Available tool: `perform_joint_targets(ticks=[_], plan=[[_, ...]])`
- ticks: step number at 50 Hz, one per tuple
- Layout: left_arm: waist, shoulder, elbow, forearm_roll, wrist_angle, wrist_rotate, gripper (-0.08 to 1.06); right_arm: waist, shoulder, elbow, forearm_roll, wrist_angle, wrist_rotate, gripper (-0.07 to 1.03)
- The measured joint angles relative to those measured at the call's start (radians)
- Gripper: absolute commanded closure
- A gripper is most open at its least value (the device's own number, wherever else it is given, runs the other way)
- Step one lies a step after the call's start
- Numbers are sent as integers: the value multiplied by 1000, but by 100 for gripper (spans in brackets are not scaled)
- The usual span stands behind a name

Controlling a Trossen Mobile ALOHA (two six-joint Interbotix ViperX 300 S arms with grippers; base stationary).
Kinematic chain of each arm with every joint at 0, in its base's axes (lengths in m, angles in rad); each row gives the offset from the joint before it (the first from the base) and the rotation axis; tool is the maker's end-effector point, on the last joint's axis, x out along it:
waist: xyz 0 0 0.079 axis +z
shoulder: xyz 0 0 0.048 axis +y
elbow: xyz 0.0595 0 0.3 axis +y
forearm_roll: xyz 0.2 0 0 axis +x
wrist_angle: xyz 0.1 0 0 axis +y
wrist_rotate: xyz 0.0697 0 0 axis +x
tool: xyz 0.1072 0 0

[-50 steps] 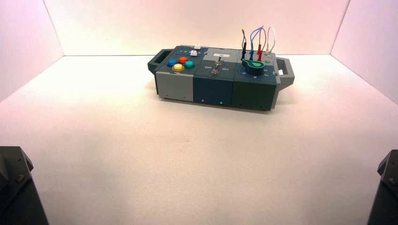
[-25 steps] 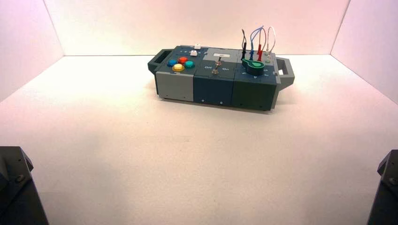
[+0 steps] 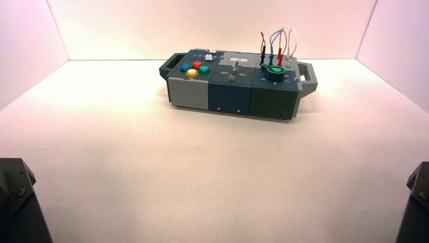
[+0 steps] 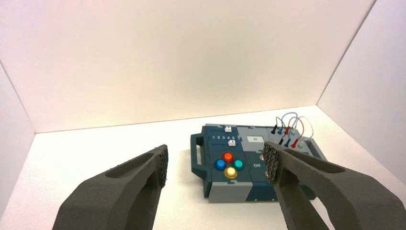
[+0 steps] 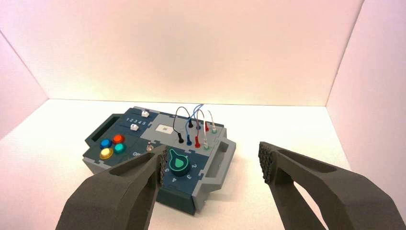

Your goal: Open both grippers.

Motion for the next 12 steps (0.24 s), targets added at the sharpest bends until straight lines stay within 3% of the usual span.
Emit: perform_joint_targets(ticks=[12], plan=[[0, 8, 3, 0, -18, 0, -5, 0, 0, 2, 0, -2, 0, -3]])
